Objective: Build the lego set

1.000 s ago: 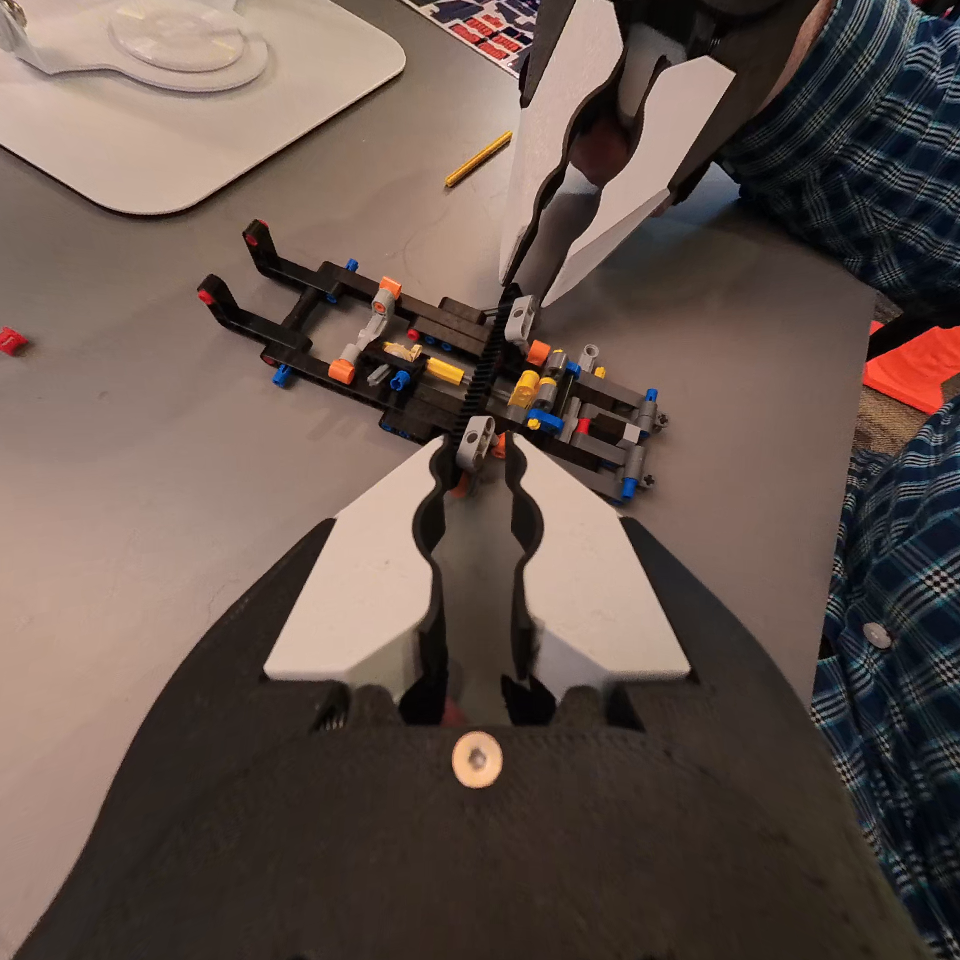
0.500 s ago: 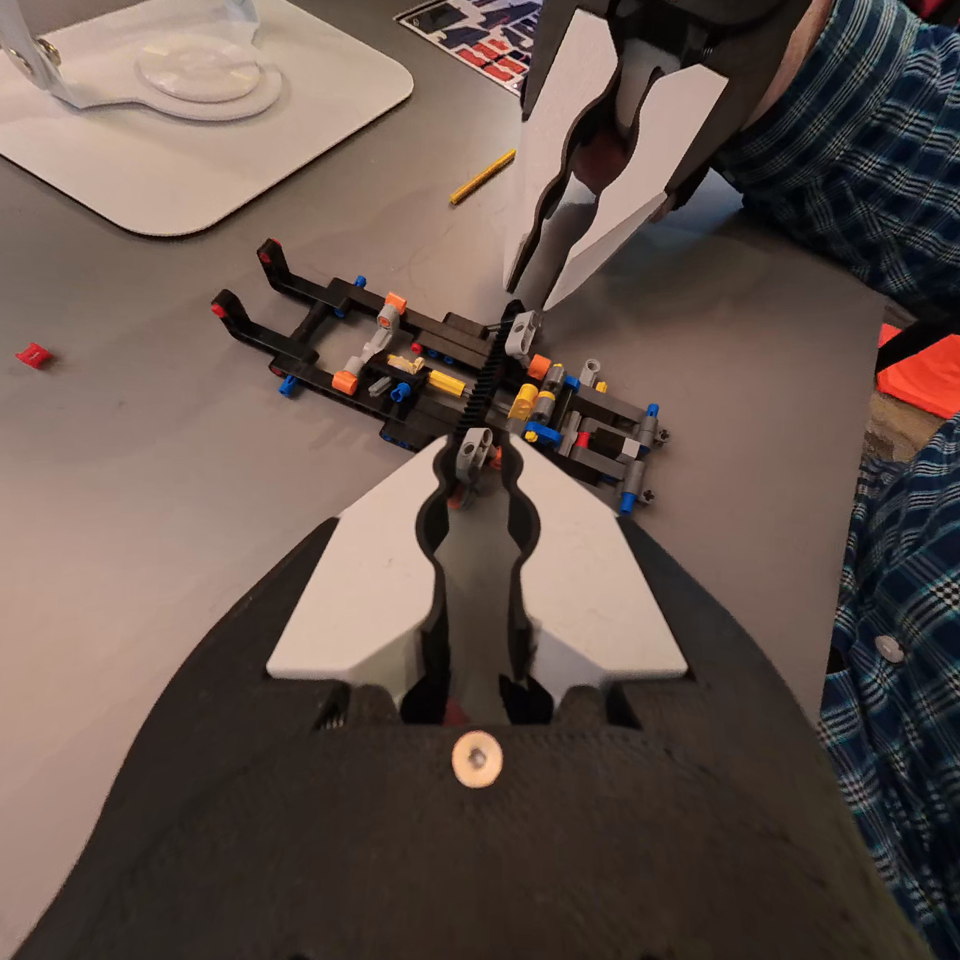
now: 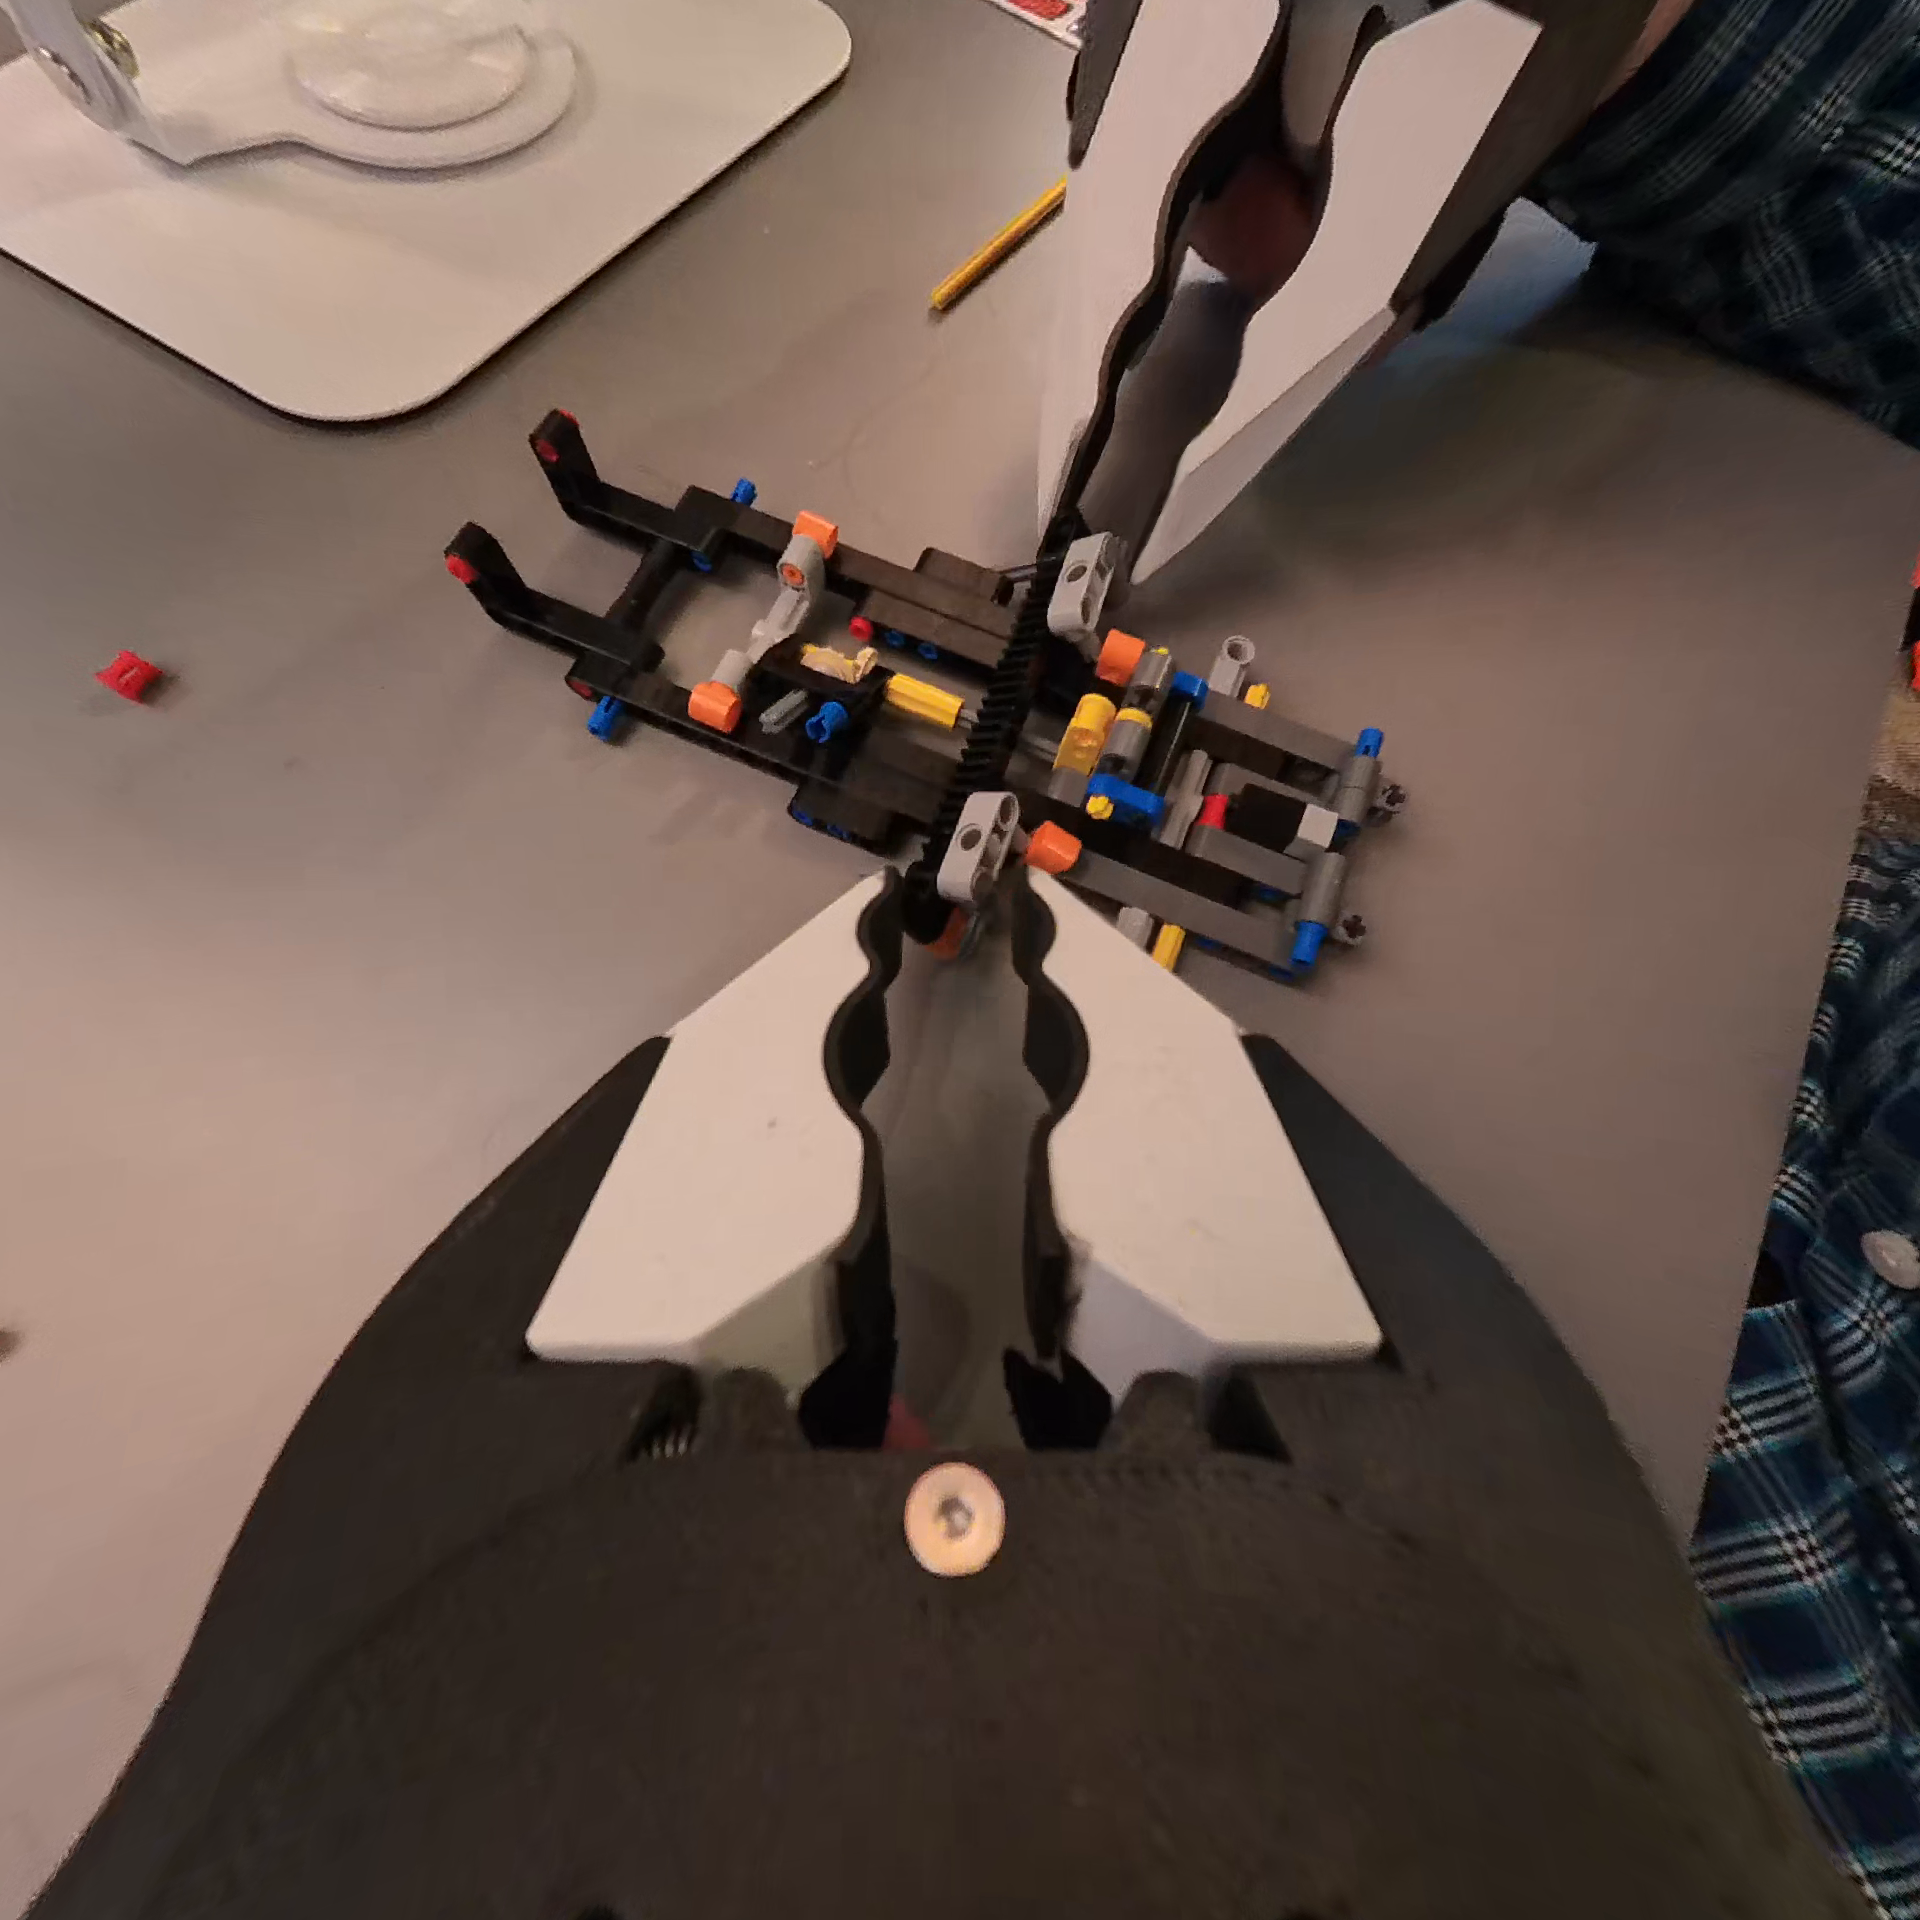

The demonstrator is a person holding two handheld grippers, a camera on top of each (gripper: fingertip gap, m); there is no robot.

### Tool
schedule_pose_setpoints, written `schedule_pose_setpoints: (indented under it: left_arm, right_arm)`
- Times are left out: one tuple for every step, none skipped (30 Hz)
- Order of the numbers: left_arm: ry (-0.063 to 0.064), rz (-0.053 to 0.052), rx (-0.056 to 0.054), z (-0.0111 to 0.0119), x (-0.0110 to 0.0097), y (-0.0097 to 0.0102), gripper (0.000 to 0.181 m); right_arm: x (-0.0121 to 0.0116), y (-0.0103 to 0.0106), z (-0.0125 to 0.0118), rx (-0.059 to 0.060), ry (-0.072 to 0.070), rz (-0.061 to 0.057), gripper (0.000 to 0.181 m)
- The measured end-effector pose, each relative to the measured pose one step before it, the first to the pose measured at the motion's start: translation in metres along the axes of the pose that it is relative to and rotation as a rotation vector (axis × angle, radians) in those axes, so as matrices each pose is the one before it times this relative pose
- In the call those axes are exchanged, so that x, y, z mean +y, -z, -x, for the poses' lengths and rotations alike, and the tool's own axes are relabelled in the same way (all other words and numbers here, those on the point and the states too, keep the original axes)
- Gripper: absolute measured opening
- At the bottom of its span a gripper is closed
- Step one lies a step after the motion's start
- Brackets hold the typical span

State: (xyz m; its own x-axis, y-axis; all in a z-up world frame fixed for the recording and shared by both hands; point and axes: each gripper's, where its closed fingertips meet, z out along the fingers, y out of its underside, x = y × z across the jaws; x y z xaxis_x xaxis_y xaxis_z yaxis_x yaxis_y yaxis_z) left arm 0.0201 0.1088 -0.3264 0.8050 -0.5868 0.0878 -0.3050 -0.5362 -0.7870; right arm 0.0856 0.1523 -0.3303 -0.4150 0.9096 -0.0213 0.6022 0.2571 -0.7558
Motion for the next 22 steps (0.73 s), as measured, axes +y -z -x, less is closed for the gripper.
schedule_pose_setpoints:
  left_arm:
    - [0.0004, 0.0007, -0.0028, 0.00047, -0.00001, -0.00024, 0.016]
    - [0.0004, 0.0008, -0.0012, 0.00018, -0.00003, -0.00012, 0.015]
    - [-0.0039, -0.0003, -0.0024, -0.00011, -0.00009, -0.00002, 0.015]
    - [-0.0050, -0.0041, -0.0030, -0.00037, -0.00071, 0.00004, 0.013]
    - [-0.0040, -0.0045, -0.0042, -0.00012, -0.00079, 0.00018, 0.012]
    - [-0.0038, -0.0010, -0.0034, -0.00006, -0.00023, -0.00011, 0.012]
    - [-0.0027, -0.0008, -0.0034, 0.00004, -0.00014, 0.00018, 0.012]
    - [-0.0006, -0.0044, -0.0028, 0.00028, -0.00061, 0.00034, 0.011]
    - [0.0025, -0.0094, -0.0002, -0.00011, -0.00132, 0.00050, 0.009]
    - [0.0027, -0.0121, 0.0020, -0.00037, -0.00193, 0.00054, 0.006]
    - [0.0017, -0.0086, 0.0016, -0.00036, -0.00140, 0.00033, 0.006]
    - [0.0002, -0.0016, -0.0025, 0.00010, -0.00040, -0.00004, 0.006]
    - [-0.0026, 0.0027, -0.0014, -0.00004, 0.00032, -0.00029, 0.006]
    - [-0.0036, 0.0031, -0.0003, -0.00042, 0.00033, -0.00035, 0.006]
    - [-0.0029, 0.0019, -0.0004, -0.00021, 0.00024, -0.00029, 0.006]
    - [-0.0009, -0.0007, -0.0005, -0.00007, -0.00012, 0.00008, 0.007]
    - [0.0014, -0.0042, 0.0020, -0.00007, -0.00051, 0.00054, 0.009]
    - [0.0048, -0.0046, 0.0033, -0.00007, -0.00032, 0.00072, 0.011]
    - [0.0074, -0.0011, -0.0002, 0.00064, 0.00026, 0.00064, 0.013]
    - [0.0068, 0.0029, 0.0002, 0.00062, 0.00098, 0.00046, 0.015]
    - [0.0046, 0.0047, 0.0010, 0.00040, 0.00114, 0.00026, 0.017]
    - [0.0051, 0.0113, -0.0018, 0.00101, 0.00197, -0.00022, 0.020]
  right_arm:
    - [-0.00018, 0.00033, -0.00099, 0.0034, -0.0036, -0.0023, 0.014]
    - [-0.00068, 0.00093, -0.00092, 0.0018, -0.0042, -0.0066, 0.014]
    - [-0.00117, 0.00090, -0.00020, -0.0020, -0.0039, -0.0090, 0.014]
    - [-0.00134, 0.00070, -0.00014, -0.0007, -0.0024, -0.0074, 0.014]
    - [-0.00079, 0.00036, -0.00016, 0.0014, 0.0002, -0.0038, 0.014]
    - [-0.00024, 0.00012, 0.00006, 0.0008, 0.0015, 0.0005, 0.014]
    - [0.00012, -0.00015, 0.00026, 0.0005, 0.0018, 0.0011, 0.014]
    - [-0.00014, -0.00022, 0.00031, -0.0001, 0.0018, 0.0003, 0.014]
    - [-0.00060, -0.00024, 0.00073, -0.0020, 0.0027, -0.0020, 0.014]
    - [-0.00067, -0.00038, 0.00117, -0.0039, 0.0037, -0.0016, 0.014]
    - [-0.00005, -0.00046, 0.00066, -0.0008, 0.0033, 0.0021, 0.014]
    - [-0.00008, -0.00051, 0.00012, 0.0026, 0.0037, 0.0023, 0.014]
    - [-0.00016, -0.00020, -0.00008, 0.0030, 0.0029, 0.0000, 0.013]
    - [-0.00008, -0.00012, 0.00002, -0.0004, -0.0007, 0.0002, 0.013]
    - [0.00038, 0.00009, 0.00010, -0.0017, -0.0013, 0.0006, 0.013]
    - [0.00049, 0.00016, -0.00027, 0.0000, -0.0009, 0.0012, 0.014]
    - [0.00062, 0.00029, -0.00037, 0.0005, -0.0012, 0.0016, 0.014]
    - [0.00087, 0.00011, -0.00004, -0.0014, -0.0019, 0.0033, 0.014]
    - [0.00110, -0.00006, -0.00029, -0.0005, -0.0014, 0.0047, 0.015]
    - [0.00055, -0.00015, -0.00017, 0.0006, -0.0008, 0.0020, 0.016]
    - [-0.00014, -0.00023, 0.00040, -0.0033, -0.0017, -0.0009, 0.017]
    - [-0.00033, -0.00026, 0.00034, -0.0020, -0.0007, -0.0013, 0.017]
